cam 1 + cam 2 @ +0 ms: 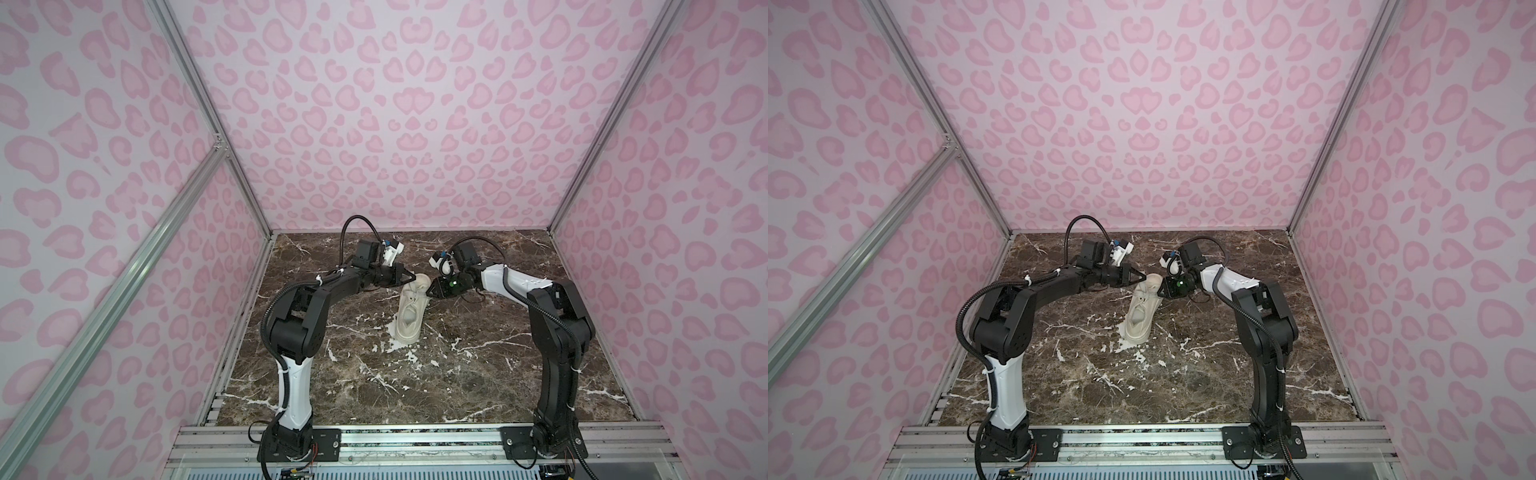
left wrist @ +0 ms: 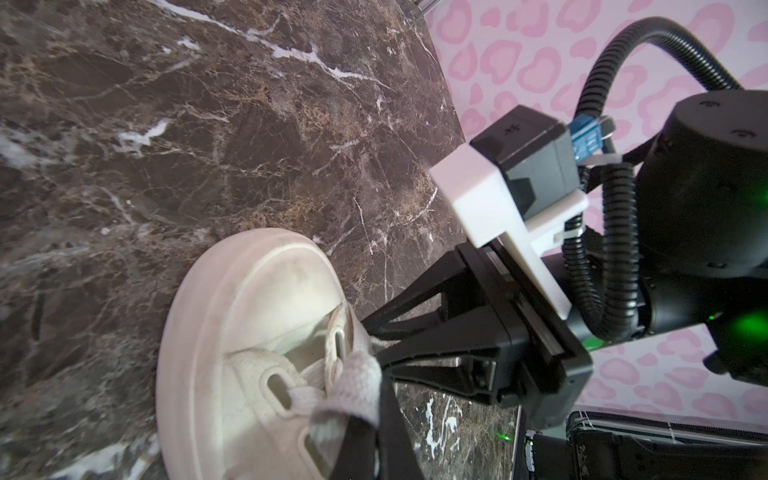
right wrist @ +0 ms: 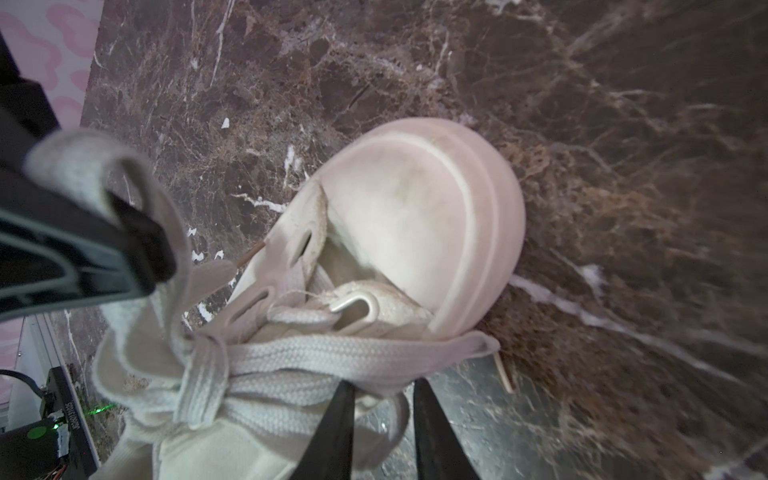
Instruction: Tie the shoes
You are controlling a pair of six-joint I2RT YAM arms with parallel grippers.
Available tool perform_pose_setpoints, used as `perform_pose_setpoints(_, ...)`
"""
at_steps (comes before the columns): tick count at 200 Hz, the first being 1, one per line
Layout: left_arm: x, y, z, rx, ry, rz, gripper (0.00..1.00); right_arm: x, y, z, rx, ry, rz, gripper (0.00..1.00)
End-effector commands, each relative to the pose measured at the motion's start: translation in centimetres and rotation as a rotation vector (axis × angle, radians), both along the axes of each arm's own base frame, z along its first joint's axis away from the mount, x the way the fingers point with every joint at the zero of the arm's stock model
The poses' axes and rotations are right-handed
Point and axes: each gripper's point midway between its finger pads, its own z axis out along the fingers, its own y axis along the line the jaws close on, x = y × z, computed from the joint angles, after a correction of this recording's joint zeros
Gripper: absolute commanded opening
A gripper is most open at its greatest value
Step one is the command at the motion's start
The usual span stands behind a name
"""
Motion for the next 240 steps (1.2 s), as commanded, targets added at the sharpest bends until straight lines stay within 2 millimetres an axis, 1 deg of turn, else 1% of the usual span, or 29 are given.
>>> perform_pose_setpoints(1, -0.1, -0.1, 0.4, -0.013, -0.014, -0.01, 0.03, -0.3, 0.1, -0.8, -0.011, 0.028, 0.011, 0.27)
perform_pose_setpoints(10, -0.1, -0.1, 0.3, -0.012, -0.012, -0.01, 0.03, -0.4, 0.1, -0.9, -0.01, 0.034, 0.012, 0.26)
perform_pose_setpoints(19, -0.1, -0.1, 0.3, -0.011, -0.012, -0.01, 0.03, -0.5, 0.2, -0.9, -0.006, 0.034, 0.012, 0.22)
perform_pose_setpoints(35, 0.0, 0.0, 0.3, -0.007, -0.012, -0.004, 0.03, -0.6, 0.1, -0.6, -0.004, 0.03, 0.006, 0.13)
perform_pose_setpoints(48, 0.0, 0.2, 0.1, 0.001, -0.009, 0.006, 0.03, -0.8, 0.0, -0.1, -0.002, 0.016, -0.009, 0.05)
perform_pose_setpoints(65, 0.2, 0.5, 0.2, 0.006, -0.017, 0.02, 0.03, -1.1, -0.3, 0.6, 0.005, -0.001, -0.031, 0.0)
perform_pose_setpoints(85, 0.3, 0.8, 0.4, 0.008, -0.027, 0.032, 0.03, -1.5, -0.5, 1.1, 0.012, -0.01, -0.047, 0.0)
perform_pose_setpoints(119, 1.1, 1.4, 1.4, 0.005, -0.058, 0.061, 0.03, -2.0, -0.9, 1.2, 0.016, -0.014, -0.071, 0.0)
perform_pose_setpoints(121, 0.7, 1.6, 0.5, 0.013, -0.038, 0.062, 0.03, -2.0, -0.9, 1.2, 0.016, -0.014, -0.072, 0.0)
perform_pose_setpoints(123, 0.6, 1.7, 0.4, 0.014, -0.034, 0.063, 0.03, -2.1, -0.9, 1.2, 0.016, -0.013, -0.072, 0.0)
perform_pose_setpoints(165, 1.0, 2.6, 0.4, 0.01, -0.03, 0.079, 0.03, -2.5, -1.5, 1.2, -0.001, -0.005, -0.1, 0.0)
perform_pose_setpoints(209, 1.0, 3.1, -0.1, 0.015, -0.021, 0.084, 0.03, -2.9, -0.9, 2.7, -0.001, -0.049, -0.072, 0.0)
perform_pose_setpoints(240, 1.2, 3.5, 0.1, 0.034, -0.03, 0.091, 0.03, -2.3, -2.7, 2.0, -0.075, -0.04, -0.154, 0.0)
